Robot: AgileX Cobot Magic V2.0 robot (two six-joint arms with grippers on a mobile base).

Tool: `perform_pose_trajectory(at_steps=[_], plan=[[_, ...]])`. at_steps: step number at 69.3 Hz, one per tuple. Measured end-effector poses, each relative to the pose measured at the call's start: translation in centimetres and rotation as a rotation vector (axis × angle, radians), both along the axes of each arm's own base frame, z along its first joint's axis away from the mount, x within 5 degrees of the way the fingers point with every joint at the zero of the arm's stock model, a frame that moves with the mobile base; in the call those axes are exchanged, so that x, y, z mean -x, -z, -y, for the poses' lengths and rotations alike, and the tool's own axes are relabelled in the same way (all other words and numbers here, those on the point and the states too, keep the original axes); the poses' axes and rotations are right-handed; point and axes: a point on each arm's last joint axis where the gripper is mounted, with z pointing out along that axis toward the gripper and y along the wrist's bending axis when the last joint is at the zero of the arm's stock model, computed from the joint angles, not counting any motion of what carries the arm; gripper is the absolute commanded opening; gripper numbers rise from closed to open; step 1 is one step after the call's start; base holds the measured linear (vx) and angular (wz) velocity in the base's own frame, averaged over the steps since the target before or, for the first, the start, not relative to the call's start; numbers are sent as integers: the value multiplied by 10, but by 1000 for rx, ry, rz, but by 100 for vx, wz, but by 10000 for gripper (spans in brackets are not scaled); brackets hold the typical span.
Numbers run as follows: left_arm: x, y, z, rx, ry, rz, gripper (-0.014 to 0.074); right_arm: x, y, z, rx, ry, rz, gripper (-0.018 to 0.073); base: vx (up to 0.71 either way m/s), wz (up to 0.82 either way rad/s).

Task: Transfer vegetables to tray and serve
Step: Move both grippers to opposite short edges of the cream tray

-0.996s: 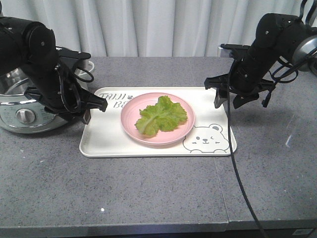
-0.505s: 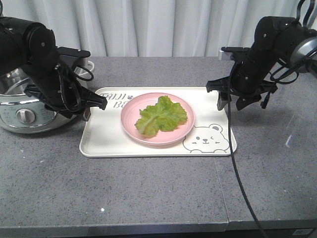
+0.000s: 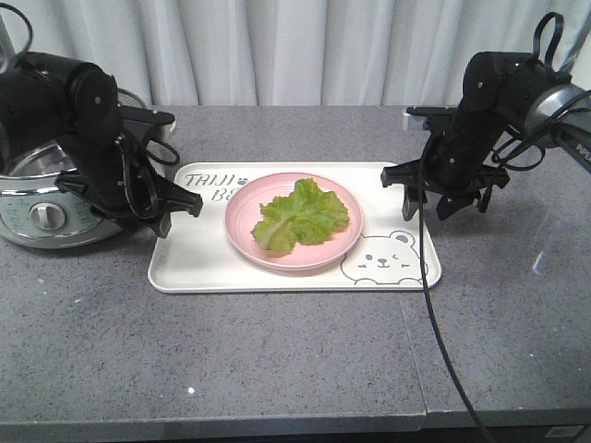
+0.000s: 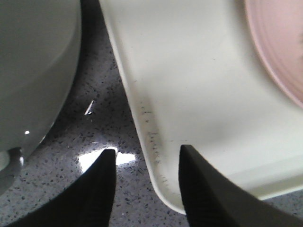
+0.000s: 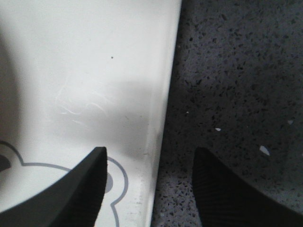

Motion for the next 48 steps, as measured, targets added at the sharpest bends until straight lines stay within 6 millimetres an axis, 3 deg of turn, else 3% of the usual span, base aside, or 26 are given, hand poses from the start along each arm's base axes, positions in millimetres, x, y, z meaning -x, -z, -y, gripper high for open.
perform_pose_trajectory(at_steps=[48], plan=[[-11,44,5,-12,-12,-110,297,-4,15,1,24,-2,-27,391,0,0]])
